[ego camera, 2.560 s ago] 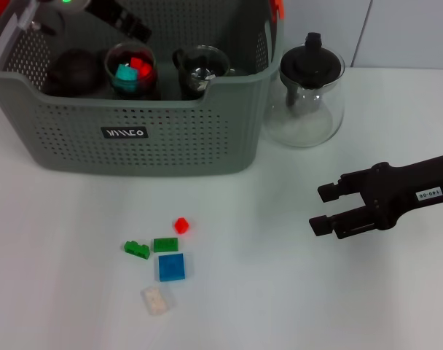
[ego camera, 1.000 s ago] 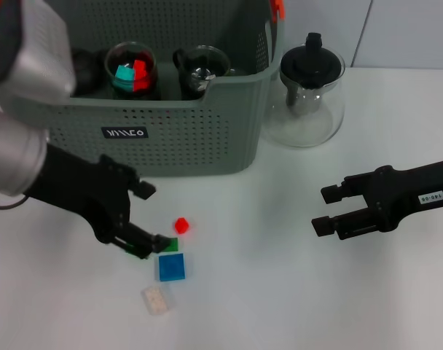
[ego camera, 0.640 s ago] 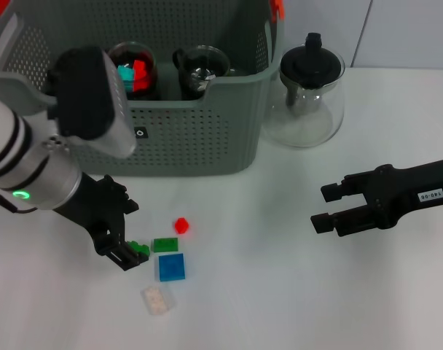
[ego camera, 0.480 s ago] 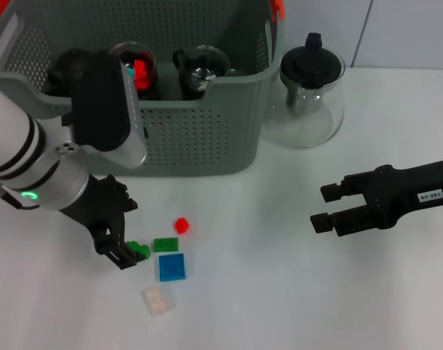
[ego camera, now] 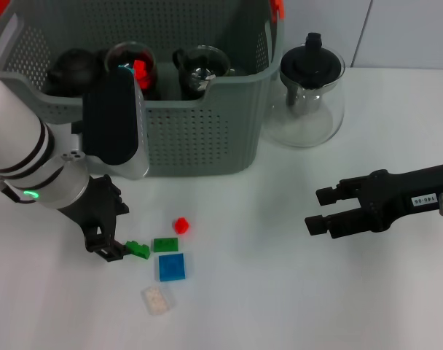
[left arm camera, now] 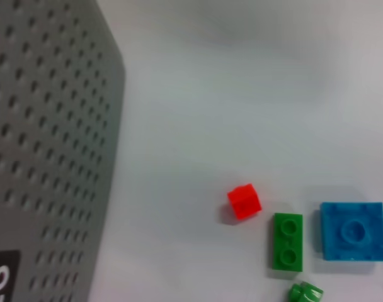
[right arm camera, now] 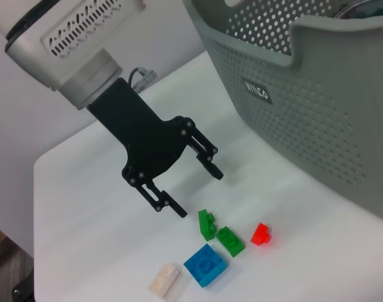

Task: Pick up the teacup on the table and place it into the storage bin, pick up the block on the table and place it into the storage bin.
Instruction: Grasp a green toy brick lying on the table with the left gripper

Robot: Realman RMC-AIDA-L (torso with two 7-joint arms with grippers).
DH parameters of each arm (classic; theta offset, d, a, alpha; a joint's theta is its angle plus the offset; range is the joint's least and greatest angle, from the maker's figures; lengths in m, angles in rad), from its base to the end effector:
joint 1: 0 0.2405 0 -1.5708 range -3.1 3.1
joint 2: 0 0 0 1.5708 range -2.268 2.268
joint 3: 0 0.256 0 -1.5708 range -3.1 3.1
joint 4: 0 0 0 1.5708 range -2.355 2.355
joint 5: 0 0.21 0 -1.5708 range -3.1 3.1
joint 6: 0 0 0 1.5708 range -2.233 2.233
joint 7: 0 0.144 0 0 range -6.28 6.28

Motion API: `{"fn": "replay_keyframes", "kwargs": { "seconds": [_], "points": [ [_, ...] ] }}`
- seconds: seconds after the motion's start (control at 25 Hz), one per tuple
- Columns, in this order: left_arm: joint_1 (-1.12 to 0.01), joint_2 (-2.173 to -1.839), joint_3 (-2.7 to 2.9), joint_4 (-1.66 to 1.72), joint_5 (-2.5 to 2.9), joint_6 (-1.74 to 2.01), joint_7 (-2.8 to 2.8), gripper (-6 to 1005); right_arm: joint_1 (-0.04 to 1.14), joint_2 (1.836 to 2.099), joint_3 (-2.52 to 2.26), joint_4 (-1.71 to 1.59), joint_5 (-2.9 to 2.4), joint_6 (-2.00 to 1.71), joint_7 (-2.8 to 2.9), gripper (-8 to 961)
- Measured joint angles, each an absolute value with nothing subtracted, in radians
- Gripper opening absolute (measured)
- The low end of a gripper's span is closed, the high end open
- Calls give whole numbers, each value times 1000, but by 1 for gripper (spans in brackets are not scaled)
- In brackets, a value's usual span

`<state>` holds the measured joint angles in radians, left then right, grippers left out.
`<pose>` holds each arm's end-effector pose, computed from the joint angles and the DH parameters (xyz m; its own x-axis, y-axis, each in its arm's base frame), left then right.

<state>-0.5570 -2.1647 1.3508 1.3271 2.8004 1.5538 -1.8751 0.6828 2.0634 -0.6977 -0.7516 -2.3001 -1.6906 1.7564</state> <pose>-0.2094 0.3422 -0.0127 0.8420 0.1305 -0.5235 0.0134 -0.9751 -0.2215 0.2314 0.3448 0.0036 0.8073 -0.5447 -0.2273 -0.5504 -0.8338 0.0434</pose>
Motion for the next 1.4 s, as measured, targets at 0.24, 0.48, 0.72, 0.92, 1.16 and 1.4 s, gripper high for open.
{"fn": "replay_keyframes", "kwargs": {
  "seconds": [0.24,0.48,0.72,0.92,1.16,1.4],
  "points": [
    [-577,-2165,1362,1280,2801,1561,-1848,683,688,2067,-698,-752,-2299,-1693,1757,822],
    [-579,-2166,1362,1264,2797,1550,-1830,681,689,2069,-698,-752,-2298,-1690,1758,821],
    [-598,-2167,1364,1218,2794,1534,-1816,637,692,2069,-698,-752,-2294,-1690,1758,820],
    [-605,-2169,1366,1204,2793,1517,-1807,601,690,2069,-698,-752,-2289,-1690,1758,821],
    [-629,-2169,1375,1147,2800,1494,-1806,591,688,2068,-698,-752,-2288,-1688,1758,821],
    [-634,-2169,1374,1138,2800,1486,-1807,581,685,2066,-698,-752,-2289,-1686,1758,822]
  ]
}}
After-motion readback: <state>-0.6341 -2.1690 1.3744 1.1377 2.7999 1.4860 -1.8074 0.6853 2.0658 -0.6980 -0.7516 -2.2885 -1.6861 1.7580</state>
